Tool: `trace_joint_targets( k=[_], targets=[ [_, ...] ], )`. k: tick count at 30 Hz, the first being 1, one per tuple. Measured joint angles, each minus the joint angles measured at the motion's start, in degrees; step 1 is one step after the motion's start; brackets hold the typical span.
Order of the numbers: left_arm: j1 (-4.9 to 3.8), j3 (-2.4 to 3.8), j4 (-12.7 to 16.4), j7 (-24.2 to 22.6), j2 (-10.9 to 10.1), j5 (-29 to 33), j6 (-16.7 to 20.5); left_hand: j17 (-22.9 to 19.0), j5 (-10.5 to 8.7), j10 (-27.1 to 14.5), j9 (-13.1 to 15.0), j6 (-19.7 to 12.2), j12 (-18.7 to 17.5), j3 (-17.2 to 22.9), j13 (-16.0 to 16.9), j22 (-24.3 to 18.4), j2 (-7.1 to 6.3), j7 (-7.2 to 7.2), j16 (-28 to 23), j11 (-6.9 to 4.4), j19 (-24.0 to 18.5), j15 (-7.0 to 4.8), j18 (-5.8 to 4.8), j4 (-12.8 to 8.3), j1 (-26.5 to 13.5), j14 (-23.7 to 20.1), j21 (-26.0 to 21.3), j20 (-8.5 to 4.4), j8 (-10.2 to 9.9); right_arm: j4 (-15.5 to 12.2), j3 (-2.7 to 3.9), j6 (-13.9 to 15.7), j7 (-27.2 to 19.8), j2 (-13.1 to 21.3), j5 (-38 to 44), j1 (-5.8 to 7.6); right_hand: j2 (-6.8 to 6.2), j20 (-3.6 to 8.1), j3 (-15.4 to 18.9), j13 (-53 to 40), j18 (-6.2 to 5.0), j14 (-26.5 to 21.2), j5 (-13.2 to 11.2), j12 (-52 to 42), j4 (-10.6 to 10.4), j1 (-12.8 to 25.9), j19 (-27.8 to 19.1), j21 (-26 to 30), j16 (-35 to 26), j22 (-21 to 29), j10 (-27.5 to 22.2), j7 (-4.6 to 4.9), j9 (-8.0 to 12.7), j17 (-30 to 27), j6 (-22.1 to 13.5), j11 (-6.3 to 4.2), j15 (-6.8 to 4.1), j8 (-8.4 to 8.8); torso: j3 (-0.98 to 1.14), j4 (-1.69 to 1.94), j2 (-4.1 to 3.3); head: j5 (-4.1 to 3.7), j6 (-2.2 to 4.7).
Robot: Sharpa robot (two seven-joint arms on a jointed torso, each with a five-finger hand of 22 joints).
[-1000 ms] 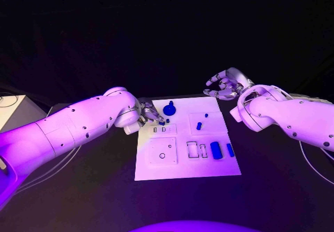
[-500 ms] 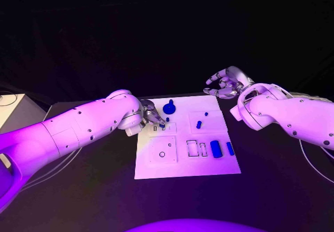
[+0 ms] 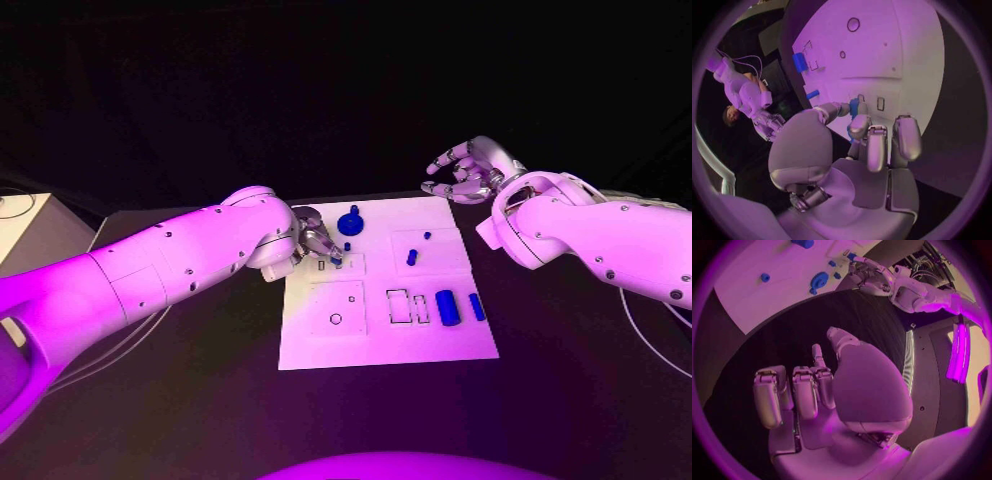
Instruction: Assemble the parts on the task board
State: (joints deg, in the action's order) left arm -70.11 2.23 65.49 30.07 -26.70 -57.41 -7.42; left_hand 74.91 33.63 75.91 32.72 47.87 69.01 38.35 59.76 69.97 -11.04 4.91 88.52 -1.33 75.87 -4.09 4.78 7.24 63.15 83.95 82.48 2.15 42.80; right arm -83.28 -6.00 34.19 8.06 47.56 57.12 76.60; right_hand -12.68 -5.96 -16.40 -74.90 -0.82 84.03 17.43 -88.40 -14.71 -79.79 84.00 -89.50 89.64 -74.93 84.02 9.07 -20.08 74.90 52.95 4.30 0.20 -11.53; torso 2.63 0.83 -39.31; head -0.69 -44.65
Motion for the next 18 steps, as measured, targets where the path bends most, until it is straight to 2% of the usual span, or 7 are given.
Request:
trace_joint_targets(
  k=[18],
  targets=[
    [0.25,-0.13,-0.8,0.0,0.8,-1.3,-0.4,0.0,-0.20,0.0,0.0,0.0,0.0,0.0,-0.1,0.0,0.29,-0.02,0.0,0.02,0.0,0.01,0.00,0.0,0.3,0.0,0.0,0.00,-0.2,-0.1,0.00,-0.1,0.0,0.0,0.1,0.00,0.00,0.00,0.0,0.0,0.00,0.0,0.0,0.0,0.0,0.0,0.0,0.0,0.0,0.0,0.0,0.00,0.0,0.0,0.0,0.00,0.00,0.00,0.06,0.01,-0.05,-0.11,-0.35]
  ],
)
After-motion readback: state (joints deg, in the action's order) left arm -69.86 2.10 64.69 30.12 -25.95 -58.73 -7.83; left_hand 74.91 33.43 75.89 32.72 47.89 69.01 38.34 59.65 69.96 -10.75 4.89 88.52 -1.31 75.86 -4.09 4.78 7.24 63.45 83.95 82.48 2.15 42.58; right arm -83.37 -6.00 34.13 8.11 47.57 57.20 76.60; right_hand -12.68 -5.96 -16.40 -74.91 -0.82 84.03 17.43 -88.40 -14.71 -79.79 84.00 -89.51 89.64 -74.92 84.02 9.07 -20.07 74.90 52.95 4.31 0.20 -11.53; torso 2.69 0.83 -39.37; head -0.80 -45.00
